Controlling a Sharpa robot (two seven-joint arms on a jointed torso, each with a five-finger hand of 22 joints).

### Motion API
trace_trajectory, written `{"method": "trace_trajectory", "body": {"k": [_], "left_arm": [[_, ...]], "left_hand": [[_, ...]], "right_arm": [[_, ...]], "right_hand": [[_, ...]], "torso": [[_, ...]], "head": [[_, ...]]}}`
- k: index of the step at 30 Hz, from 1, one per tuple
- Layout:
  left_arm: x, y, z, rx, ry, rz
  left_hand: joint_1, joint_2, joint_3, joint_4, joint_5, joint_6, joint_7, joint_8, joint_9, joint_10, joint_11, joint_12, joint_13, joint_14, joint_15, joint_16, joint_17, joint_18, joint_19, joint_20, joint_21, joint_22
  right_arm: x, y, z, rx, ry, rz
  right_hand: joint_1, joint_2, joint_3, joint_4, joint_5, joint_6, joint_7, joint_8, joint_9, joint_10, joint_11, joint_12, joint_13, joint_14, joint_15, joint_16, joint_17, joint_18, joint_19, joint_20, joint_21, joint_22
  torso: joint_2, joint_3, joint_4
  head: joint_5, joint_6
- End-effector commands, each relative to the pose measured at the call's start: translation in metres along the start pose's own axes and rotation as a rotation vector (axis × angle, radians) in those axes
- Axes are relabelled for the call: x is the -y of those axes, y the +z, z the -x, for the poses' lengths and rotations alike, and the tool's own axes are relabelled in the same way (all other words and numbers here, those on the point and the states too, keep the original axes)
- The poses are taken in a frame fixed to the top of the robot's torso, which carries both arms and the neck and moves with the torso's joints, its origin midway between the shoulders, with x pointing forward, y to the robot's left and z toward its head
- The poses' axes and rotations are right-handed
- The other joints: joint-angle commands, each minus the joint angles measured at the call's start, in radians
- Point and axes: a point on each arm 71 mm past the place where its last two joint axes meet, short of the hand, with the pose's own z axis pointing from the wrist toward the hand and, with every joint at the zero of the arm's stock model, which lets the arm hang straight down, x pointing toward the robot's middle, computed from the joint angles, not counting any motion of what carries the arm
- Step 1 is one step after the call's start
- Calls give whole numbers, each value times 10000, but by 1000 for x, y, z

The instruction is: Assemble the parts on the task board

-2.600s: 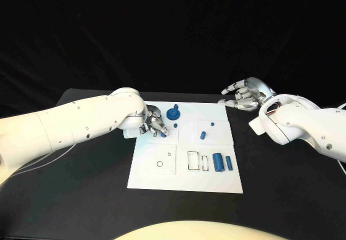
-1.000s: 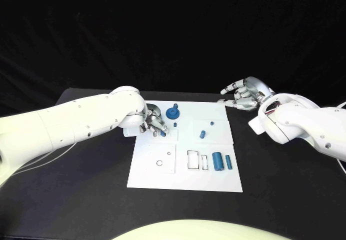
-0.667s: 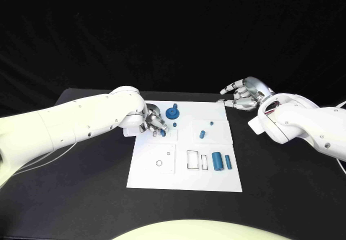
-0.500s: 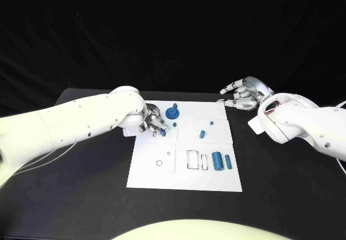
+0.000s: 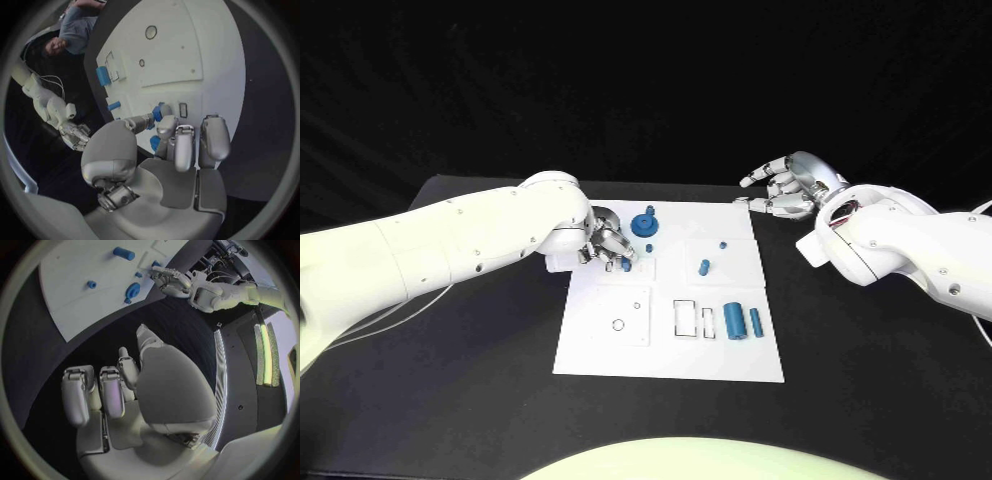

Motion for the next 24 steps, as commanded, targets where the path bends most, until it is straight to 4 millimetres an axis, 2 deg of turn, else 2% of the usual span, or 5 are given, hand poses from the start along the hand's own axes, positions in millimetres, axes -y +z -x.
{"method": "trace_trajectory", "body": {"k": [1, 16, 18, 22, 24], "left_arm": [[2, 0, -2, -95, 64, -57], [1, 0, -3, -159, 123, -44], [1, 0, -3, -164, 132, -50], [1, 0, -3, -156, 138, -53], [1, 0, -3, -133, 127, -52]], "left_hand": [[20, 14, -148, 63, 127, 284, -189, -119, 199, 237, -95, 76, 148, 1078, -85, 178, 2754, -118, 188, -14, 107, 218], [249, -401, -531, -165, 112, 328, -206, -188, 258, 274, -115, 90, 191, 1078, -105, 177, 2752, -117, 186, -40, 95, 211], [147, -542, -827, -38, 117, 392, -204, -220, 269, 293, -113, 95, 205, 1078, -105, 177, 2753, -118, 187, -42, 90, 211], [69, -648, -1148, 121, 112, 440, -204, -263, 282, 305, -114, 95, 215, 1078, -107, 178, 2754, -119, 192, -44, 88, 217], [-8, -757, -1520, 307, 104, 479, -203, -301, 299, 312, -112, 93, 220, 1078, -106, 178, 2754, -119, 193, -45, 83, 216]], "right_arm": [[0, 0, -1, -37, -15, 35], [0, 0, -1, -26, -15, 42], [0, 0, -1, -23, -14, 44], [0, 0, -1, -8, -12, 52], [0, 0, -1, 5, -11, 56]], "right_hand": [[-316, 157, 224, -8, 101, -107, -15, 142, 77, -198, -7, -94, 44, 997, -86, -77, 2344, -250, 949, -53, -140, 2506], [-334, 153, 225, -3, 100, -120, -15, 161, 77, -203, -7, -97, 36, 992, -86, -88, 2327, -243, 937, -54, -168, 2491], [-334, 153, 225, -3, 100, -120, -15, 161, 77, -203, -7, -97, 36, 992, -86, -88, 2327, -243, 937, -54, -168, 2491], [-347, 152, 223, 2, 99, -124, -15, 171, 78, -207, -7, -100, 31, 990, -86, -92, 2320, -243, 937, -54, -170, 2491], [-347, 152, 223, 2, 99, -124, -15, 171, 78, -207, -7, -100, 31, 990, -86, -92, 2320, -243, 937, -54, -170, 2491]], "torso": [[-3, 2, 4], [2, 1, 2], [1, 1, 3], [-2, 2, -3], [-2, 3, -3]], "head": [[10, -2], [4, -2], [1, -10], [6, 0], [5, 2]]}}
